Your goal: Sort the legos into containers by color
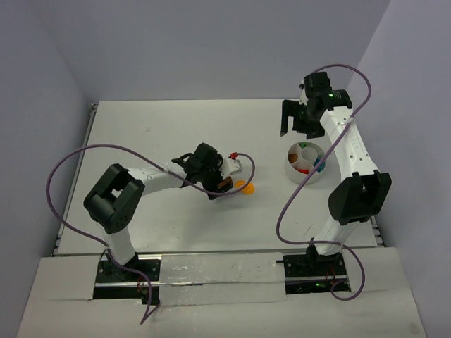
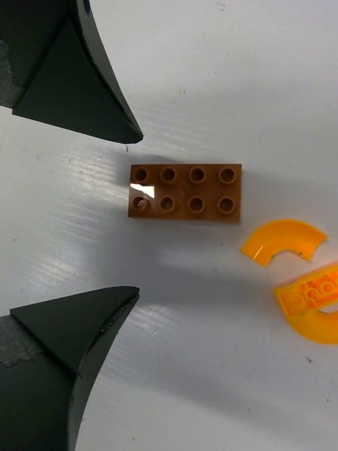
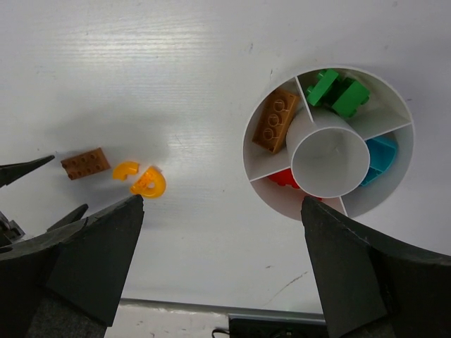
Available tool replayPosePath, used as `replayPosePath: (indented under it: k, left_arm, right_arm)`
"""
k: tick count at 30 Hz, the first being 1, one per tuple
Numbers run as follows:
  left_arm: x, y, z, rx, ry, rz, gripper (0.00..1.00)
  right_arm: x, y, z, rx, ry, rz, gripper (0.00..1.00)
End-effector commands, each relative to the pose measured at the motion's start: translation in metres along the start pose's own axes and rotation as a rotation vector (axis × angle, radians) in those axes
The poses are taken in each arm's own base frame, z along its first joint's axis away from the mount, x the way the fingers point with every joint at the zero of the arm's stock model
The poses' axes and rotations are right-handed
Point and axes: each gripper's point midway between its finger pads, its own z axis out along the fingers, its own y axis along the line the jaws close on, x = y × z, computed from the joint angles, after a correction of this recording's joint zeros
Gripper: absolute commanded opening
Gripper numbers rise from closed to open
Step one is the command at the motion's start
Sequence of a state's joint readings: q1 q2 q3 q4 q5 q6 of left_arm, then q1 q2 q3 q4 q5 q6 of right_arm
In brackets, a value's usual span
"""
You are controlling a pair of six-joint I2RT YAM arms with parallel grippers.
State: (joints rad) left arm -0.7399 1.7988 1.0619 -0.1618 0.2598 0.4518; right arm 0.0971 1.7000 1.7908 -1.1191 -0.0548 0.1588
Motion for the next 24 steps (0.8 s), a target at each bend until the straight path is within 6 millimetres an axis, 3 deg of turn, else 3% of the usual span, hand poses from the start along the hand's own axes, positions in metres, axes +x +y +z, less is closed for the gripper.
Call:
replayPosePath:
  k: [1,7,10,18,21,24]
  left_arm:
    - [-0.029,0.017,0.007,-0.026,-0.066,0.056,0.92]
    - [-0.034,0.014,0.018,0.024,-0.072,0.067,0.9]
    - [-0.032,0.007,0.021,0.073,-0.059,0.062,0.79]
    - [-0.018,-0.006,0.021,0.106,-0.011,0.025,0.36]
    - [-0.01,-0.009,0.019,0.093,0.007,0.021,0.36]
    - [-0.004,-0.005,0.019,0.047,0.026,0.031,0.52]
  right_arm:
    - [-0.006,0.002,-0.011,-0.026,-0.042,-0.009,1.0]
    - [-0.004,0.005,-0.01,-0.04,-0.035,-0.011,1.0]
    - [-0.002,0.005,-0.011,-0.047,-0.031,-0.012,1.0]
    - [0.004,0.008,-0.007,-0.065,-0.01,-0.014,1.0]
    - [0.004,0.011,-0.005,-0.081,-0.002,-0.013,1.0]
    - [0.003,0.013,-0.003,-0.092,-0.001,-0.012,1.0]
